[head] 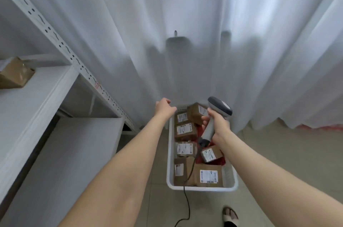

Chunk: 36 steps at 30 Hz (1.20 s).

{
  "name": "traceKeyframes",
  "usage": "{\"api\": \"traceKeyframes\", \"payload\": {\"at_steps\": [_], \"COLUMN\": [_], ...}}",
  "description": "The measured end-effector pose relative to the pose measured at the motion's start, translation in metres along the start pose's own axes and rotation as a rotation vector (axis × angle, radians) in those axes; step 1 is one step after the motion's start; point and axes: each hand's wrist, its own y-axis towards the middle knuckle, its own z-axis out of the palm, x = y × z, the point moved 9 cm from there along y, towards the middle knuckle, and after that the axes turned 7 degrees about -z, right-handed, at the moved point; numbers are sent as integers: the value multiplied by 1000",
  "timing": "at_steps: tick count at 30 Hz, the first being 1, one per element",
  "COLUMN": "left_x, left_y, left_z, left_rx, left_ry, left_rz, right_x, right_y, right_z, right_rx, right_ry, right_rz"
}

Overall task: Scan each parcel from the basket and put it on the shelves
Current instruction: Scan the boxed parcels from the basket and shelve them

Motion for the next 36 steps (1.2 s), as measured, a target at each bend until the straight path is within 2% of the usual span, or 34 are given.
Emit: {"api": "traceKeyframes", "payload": {"at_steps": [5,11,18,25,36], "left_x": [-17,0,43,104,187], "left_y": [8,26,67,107,147], "left_z": [99,203,314,413,520], "left_rx": [86,218,318,373,447], "left_ry": [108,254,356,410,452], "left_rz": [-40,-90,-93,-86,-92], "right_x": [7,-14,-87,-161,-239], "right_y": [57,114,178,242,331], "right_z": [-75,-131,-178,-218,-244], "right_rx": [-77,-139,-220,-263,-286], "right_ry": [20,-5,-85,-185,-382], "right_rz": [71,122,181,157,120]}}
